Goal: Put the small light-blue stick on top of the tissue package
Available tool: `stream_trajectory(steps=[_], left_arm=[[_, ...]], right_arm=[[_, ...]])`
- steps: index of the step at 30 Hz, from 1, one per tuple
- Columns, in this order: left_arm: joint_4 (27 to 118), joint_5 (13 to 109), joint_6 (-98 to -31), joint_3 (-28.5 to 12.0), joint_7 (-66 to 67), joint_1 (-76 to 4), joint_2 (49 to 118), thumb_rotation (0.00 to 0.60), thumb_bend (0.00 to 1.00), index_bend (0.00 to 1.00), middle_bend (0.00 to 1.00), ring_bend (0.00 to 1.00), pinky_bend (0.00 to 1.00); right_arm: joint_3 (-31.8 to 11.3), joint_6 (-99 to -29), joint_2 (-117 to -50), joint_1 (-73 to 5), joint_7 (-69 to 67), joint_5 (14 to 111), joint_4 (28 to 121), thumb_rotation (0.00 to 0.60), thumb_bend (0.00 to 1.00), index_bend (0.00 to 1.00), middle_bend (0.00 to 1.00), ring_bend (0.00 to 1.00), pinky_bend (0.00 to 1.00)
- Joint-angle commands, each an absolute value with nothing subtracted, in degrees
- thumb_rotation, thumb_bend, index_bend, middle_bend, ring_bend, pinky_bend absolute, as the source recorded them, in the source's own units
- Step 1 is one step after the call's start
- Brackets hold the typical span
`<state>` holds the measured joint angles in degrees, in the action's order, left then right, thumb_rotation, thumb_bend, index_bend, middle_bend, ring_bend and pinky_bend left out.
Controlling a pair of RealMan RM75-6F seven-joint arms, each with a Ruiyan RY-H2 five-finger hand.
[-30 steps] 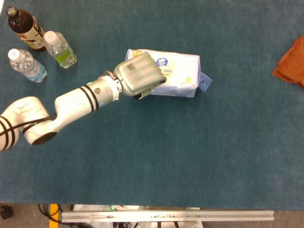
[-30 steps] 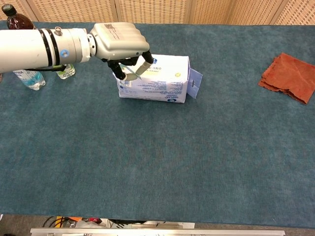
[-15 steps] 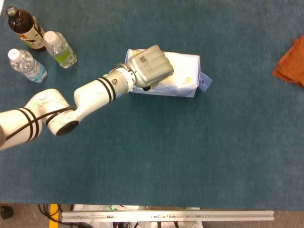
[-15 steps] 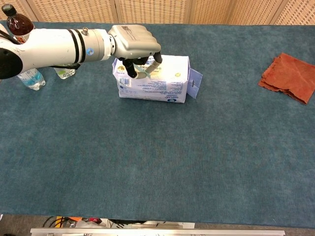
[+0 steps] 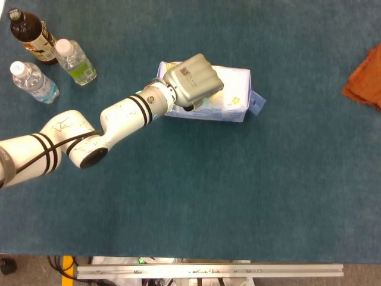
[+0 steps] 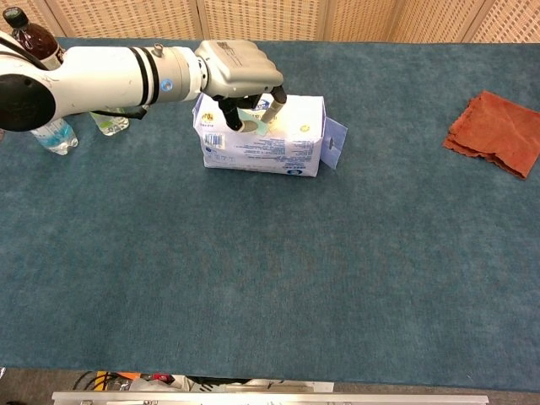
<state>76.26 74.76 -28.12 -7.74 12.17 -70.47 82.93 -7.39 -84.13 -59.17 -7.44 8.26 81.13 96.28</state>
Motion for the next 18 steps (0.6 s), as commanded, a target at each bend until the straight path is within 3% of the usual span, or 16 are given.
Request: stream_trajectory(steps=[1, 9, 18], left_arm=[[75.98, 73.82, -28.51, -7.80, 12.76, -70.61, 83.15, 0.600, 0.39, 0.45, 0.96, 0.97, 0.94], [76.69, 71.79, -30.69, -7.88, 13.88, -69.98, 82.43, 0.600, 0.39, 0.41, 0.95, 0.97, 0.94], [82.68, 71.91, -38.49, -6.73, 16.32, -65.53, 78.11, 0.600, 0.39, 0.39, 0.93, 0.95, 0.94]], right_arm=[[-7.37, -84.23, -59.09, -7.35, 8.27, 81.13, 96.37, 0.600, 0.43, 0.23, 0.35, 0.26, 0.39], [-7.34, -84.79, -58.96, -7.03, 8.07, 81.41, 96.52, 0.600, 0.43, 0.23, 0.35, 0.26, 0.39], [-7.53, -85.05, -58.46, -7.18, 7.51, 82.22, 96.51, 0.600, 0.43, 0.23, 0.35, 0.27, 0.39]])
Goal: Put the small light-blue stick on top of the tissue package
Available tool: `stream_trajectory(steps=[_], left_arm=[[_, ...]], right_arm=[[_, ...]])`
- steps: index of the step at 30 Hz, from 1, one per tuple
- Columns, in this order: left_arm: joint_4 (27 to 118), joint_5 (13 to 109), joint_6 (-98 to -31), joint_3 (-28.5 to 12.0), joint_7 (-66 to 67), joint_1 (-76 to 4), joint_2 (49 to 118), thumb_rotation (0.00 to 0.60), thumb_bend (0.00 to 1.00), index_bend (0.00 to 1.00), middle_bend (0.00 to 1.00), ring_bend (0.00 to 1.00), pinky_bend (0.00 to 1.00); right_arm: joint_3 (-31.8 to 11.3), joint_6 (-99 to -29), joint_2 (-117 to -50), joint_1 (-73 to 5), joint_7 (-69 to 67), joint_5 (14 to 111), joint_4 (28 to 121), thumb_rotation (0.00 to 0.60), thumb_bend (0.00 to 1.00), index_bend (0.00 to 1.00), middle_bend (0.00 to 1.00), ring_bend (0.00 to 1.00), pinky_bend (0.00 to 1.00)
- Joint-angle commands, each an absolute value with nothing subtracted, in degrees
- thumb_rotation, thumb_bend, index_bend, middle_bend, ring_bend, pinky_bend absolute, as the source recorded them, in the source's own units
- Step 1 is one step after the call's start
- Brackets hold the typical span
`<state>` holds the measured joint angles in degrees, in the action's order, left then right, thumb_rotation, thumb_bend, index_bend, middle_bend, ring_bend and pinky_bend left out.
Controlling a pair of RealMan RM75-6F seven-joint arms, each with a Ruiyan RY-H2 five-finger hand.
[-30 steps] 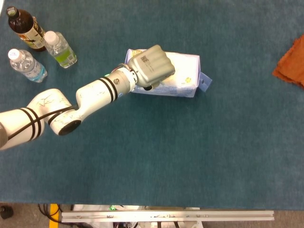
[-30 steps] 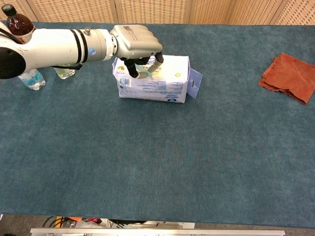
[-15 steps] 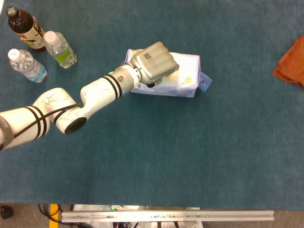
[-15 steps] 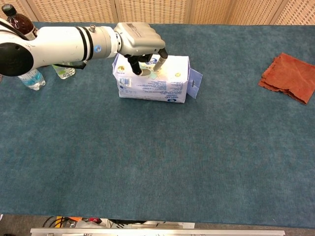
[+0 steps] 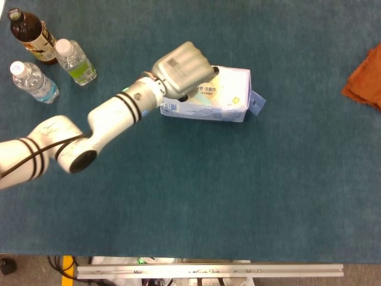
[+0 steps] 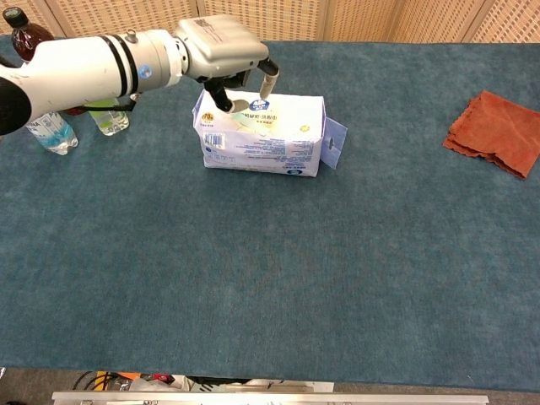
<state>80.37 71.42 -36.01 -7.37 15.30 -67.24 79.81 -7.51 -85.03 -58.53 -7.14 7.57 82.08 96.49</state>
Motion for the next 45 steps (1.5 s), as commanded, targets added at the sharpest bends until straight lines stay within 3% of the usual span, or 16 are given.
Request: stream_trajectory(steps=[1, 7, 20, 45], left_arm=[[83.80, 72.23, -39.67, -6.52, 16.60, -64.81, 77.46, 0.600, 0.39, 0.39, 0.93, 0.95, 0.94], [88.56, 74.04, -42.23, -5.42, 17.77, -62.85, 74.94, 0.600, 0.41, 0.38, 0.92, 0.95, 0.94], [88.85, 67.52, -37.89, -4.75, 24.81, -64.84, 75.48, 0.600, 0.68, 0.24, 0.91, 0.96, 0.93], [86.80, 64.03, -36.58, -2.45, 26.80, -64.89, 76.09, 0.600, 0.69, 0.24, 0.91, 0.96, 0.93]], right_arm=[[-7.51, -85.09, -58.43, -7.20, 7.47, 82.37, 96.55, 0.600, 0.43, 0.23, 0.35, 0.27, 0.39], [-7.35, -85.23, -58.51, -7.03, 7.43, 82.52, 96.72, 0.600, 0.43, 0.23, 0.35, 0.27, 0.39], [-7.17, -86.14, -57.96, -6.24, 7.83, 82.55, 97.52, 0.600, 0.43, 0.23, 0.35, 0.29, 0.39], [-7.23, -86.30, -58.07, -5.86, 8.43, 82.18, 97.82, 0.600, 0.43, 0.23, 0.35, 0.31, 0.39]])
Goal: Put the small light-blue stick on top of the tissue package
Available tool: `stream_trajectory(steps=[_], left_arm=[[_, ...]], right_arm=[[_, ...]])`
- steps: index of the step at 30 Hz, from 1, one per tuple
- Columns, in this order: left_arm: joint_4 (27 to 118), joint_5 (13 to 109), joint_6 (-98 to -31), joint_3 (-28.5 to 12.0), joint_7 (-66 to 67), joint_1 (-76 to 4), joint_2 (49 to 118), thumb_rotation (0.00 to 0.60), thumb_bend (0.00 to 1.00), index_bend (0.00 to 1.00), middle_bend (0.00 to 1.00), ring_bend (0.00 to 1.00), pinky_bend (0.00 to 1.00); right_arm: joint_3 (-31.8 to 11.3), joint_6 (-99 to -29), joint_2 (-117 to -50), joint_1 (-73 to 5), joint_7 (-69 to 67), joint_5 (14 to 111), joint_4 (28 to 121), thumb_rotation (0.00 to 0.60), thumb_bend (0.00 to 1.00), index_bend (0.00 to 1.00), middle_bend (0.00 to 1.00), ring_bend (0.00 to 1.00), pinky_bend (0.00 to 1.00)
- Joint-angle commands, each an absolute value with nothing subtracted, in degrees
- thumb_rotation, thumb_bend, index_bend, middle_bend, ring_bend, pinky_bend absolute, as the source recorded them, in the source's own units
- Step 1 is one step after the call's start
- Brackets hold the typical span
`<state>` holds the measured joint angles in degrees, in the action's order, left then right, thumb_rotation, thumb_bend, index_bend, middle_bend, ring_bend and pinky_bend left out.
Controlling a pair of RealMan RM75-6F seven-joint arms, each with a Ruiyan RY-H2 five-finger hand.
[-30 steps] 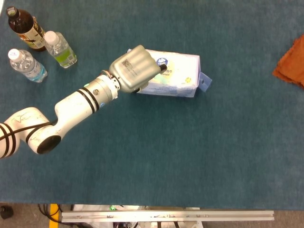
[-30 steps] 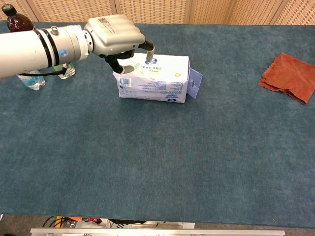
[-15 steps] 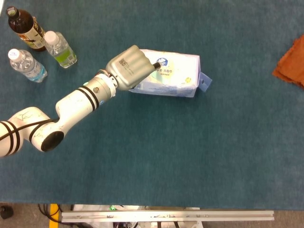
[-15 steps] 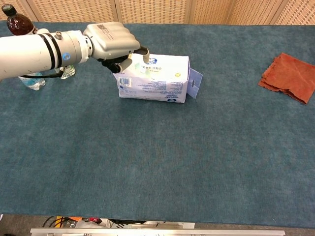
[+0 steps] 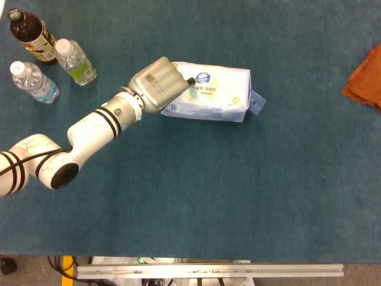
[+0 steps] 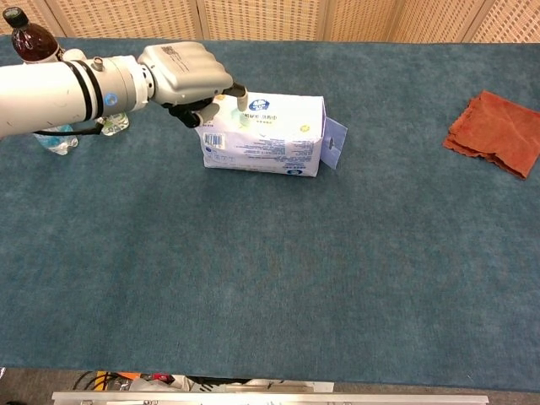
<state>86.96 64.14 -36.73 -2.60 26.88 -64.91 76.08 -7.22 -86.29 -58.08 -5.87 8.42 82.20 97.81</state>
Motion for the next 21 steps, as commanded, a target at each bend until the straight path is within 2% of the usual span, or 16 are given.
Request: stream_trajectory(steps=[1, 21], left_arm=[[86.65, 63.95, -36.51, -2.35, 26.78, -64.87, 76.12, 0.600, 0.69, 0.24, 0.91, 0.96, 0.93], [87.84, 65.40, -36.82, -2.28, 23.33, -63.86, 74.90, 0.600, 0.69, 0.24, 0.91, 0.96, 0.93]], right_arm=[[-7.23, -86.29, -58.07, -5.85, 8.45, 82.15, 97.85, 0.600, 0.43, 0.23, 0.35, 0.31, 0.39], [-7.18, -86.67, -57.83, -5.62, 9.36, 82.52, 98.73, 0.600, 0.43, 0.23, 0.35, 0.32, 0.39]])
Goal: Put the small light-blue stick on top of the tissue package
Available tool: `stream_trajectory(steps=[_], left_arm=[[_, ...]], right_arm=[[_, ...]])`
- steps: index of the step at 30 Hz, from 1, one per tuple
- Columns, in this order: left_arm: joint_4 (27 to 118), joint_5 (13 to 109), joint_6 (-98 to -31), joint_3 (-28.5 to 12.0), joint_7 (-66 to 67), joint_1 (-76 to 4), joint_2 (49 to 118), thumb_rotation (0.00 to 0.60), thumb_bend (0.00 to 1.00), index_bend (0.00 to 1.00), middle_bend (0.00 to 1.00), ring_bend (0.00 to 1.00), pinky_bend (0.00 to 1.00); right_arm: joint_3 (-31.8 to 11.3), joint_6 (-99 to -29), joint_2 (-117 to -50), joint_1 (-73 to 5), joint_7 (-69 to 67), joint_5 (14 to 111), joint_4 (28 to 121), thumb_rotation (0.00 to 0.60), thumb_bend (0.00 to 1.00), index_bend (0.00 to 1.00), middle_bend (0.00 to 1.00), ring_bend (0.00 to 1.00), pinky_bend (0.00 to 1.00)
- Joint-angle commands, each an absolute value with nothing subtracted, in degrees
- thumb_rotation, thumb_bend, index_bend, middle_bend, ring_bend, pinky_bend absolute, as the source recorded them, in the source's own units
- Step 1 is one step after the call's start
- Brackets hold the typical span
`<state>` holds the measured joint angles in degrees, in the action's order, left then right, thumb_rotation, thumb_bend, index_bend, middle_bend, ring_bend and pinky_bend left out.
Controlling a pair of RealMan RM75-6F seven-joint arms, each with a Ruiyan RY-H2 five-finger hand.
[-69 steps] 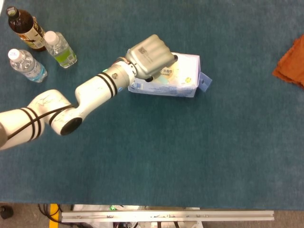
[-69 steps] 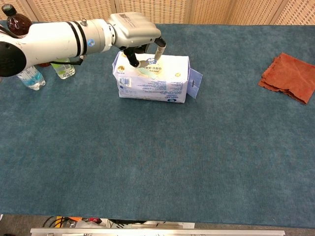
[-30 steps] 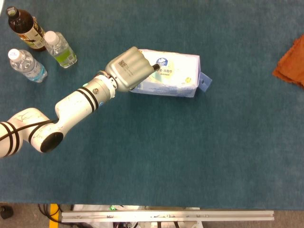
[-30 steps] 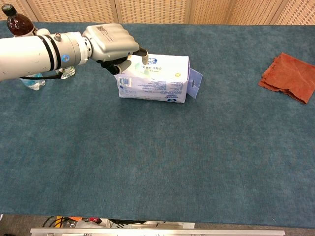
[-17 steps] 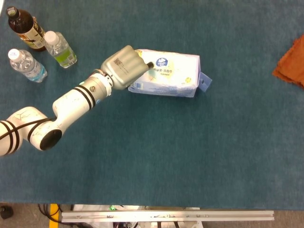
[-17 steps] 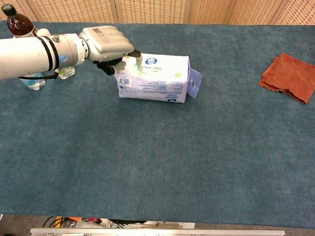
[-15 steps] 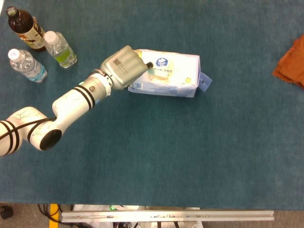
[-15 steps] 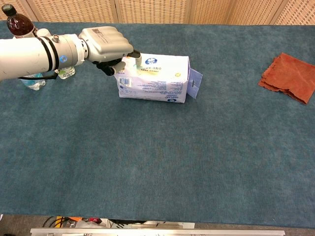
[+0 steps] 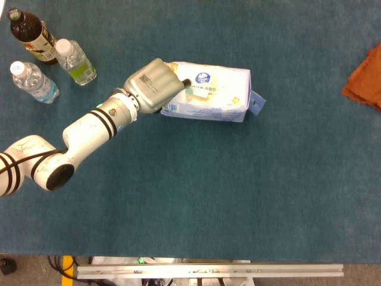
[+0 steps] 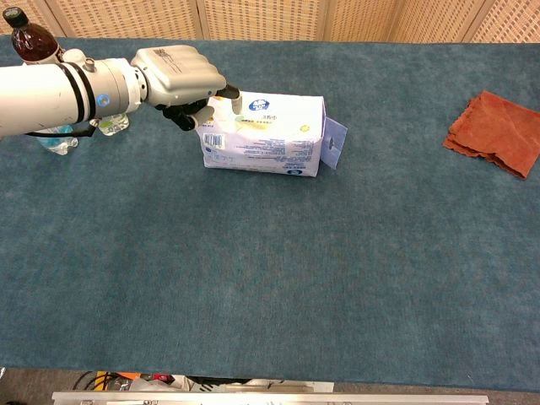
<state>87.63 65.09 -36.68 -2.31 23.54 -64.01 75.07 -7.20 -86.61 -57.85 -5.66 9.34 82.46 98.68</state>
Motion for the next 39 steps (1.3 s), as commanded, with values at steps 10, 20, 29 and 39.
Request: stream_trajectory(steps=[10, 20, 29, 39], left_arm=[[86.25, 64.92, -36.04, -1.51, 23.66, -63.69, 75.64, 0.600, 0.69, 0.24, 0.91, 0.96, 0.93], [86.55, 64.31, -36.09, -2.18, 23.12, -63.82, 75.19, 0.600, 0.69, 0.25, 0.91, 0.96, 0.93], [84.98, 64.37, -35.45, -2.42, 22.06, -63.98, 76.25, 0.600, 0.69, 0.25, 0.91, 0.96, 0.93], [85.40, 64.55, -35.98, -2.03, 22.81, -63.85, 76.14, 0.600, 0.69, 0.25, 0.91, 0.96, 0.93]], right_arm=[[-7.05, -86.98, -57.77, -5.32, 9.54, 82.63, 99.03, 0.600, 0.43, 0.23, 0.35, 0.33, 0.39], [-7.05, -87.20, -57.60, -5.11, 9.56, 82.71, 99.21, 0.600, 0.43, 0.23, 0.35, 0.33, 0.39], [-7.02, -87.49, -57.43, -4.74, 9.64, 82.49, 99.28, 0.600, 0.43, 0.23, 0.35, 0.33, 0.39], [-7.05, -87.59, -57.48, -4.62, 9.35, 82.55, 99.12, 0.600, 0.43, 0.23, 0.35, 0.34, 0.39]])
